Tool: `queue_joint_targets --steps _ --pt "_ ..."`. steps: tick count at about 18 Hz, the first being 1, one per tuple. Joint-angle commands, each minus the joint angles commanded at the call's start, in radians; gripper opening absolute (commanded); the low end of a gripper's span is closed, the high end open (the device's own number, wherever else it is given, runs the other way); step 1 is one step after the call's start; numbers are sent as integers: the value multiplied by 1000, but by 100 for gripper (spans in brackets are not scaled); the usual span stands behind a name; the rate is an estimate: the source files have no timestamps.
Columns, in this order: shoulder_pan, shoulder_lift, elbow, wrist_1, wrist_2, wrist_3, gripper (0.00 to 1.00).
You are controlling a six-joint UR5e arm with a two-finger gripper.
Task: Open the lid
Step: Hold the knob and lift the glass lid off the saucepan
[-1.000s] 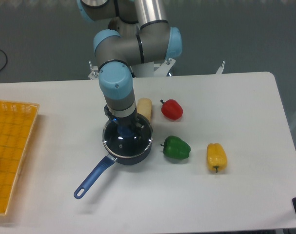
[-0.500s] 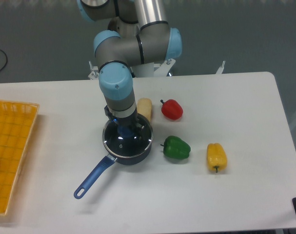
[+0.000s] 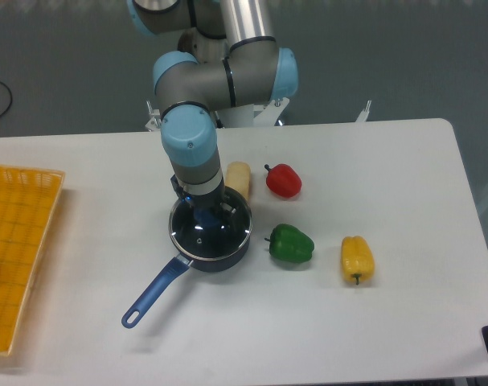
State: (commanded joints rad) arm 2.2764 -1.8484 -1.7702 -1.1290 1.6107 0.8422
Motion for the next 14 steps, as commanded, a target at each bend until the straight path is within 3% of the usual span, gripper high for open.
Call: queue_joint_targets --steps 8,14 --pt "0 -6 5 0 0 0 75" --pt "5 -6 15 -2 -2 3 73"
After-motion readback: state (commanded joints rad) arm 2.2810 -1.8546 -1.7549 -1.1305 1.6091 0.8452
